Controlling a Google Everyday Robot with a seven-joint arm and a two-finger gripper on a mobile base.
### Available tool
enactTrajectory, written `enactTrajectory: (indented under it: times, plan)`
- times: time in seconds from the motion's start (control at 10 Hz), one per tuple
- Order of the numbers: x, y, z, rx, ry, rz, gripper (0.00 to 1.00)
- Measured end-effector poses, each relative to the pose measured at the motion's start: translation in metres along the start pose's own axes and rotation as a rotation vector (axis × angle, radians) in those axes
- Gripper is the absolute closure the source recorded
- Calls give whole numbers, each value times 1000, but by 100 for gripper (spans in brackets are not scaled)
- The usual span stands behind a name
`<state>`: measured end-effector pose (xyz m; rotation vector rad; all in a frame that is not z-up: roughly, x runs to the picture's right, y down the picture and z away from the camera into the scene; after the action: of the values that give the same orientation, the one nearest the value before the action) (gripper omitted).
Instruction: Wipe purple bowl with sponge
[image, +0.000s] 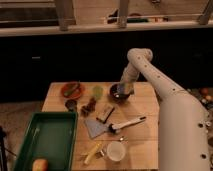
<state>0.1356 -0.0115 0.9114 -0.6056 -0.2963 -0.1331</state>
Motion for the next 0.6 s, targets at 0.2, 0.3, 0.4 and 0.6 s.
enactTrajectory:
  times: [0.2, 0.3, 0.4, 0.6]
  plan:
    - [-3, -16, -2, 17, 5, -4, 100]
    - [-4, -22, -2, 23, 3, -10, 100]
    - [-12, -25, 0, 18, -1, -25, 100]
    - [-37, -28, 10, 1, -20, -82, 100]
